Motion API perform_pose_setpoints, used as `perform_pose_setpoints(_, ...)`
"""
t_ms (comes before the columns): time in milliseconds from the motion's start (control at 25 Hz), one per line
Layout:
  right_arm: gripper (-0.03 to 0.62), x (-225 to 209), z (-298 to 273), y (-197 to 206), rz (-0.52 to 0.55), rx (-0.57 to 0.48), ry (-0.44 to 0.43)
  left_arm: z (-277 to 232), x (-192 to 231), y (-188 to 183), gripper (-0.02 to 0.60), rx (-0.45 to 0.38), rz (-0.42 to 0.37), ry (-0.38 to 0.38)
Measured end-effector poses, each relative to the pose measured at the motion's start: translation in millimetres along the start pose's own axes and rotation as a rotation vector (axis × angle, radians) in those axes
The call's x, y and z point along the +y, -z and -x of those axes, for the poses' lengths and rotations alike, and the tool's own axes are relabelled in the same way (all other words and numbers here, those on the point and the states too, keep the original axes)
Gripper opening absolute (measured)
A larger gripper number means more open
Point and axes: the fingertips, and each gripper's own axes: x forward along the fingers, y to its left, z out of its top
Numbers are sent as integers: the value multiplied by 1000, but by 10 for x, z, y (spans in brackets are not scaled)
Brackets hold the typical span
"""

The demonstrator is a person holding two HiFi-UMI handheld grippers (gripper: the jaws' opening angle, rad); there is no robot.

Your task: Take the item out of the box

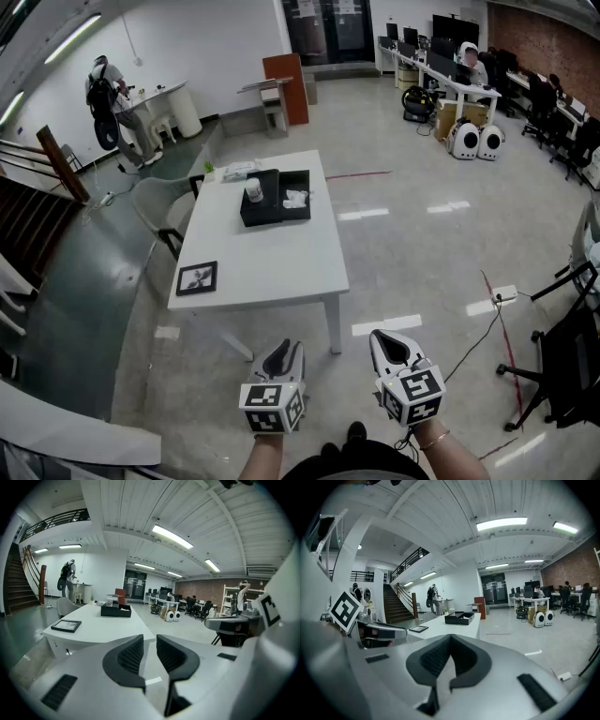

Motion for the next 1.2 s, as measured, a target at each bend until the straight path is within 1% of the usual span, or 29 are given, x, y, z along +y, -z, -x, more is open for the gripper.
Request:
perform_pose_setpoints(480, 0, -91, -69, -30, -2, -9, -33, -98, -67, 0, 86, -1, 6, -18)
perform_pose_setpoints(640, 0, -144, -48, -56, -7, -20, -33, -101, -97, 13, 86, 4, 13, -24)
perform_pose_setpoints(760, 8, -161, -52, -38, -15, -17, -56, -103, -126, 27, 86, 4, 15, -32)
perform_pose_setpoints(960, 99, -183, -86, 14, -47, -2, -99, -118, -166, 75, 85, 8, 32, -40)
perform_pose_setpoints(1200, 152, -153, -147, 52, -67, 8, -141, -140, -168, 102, 85, 14, 38, -47)
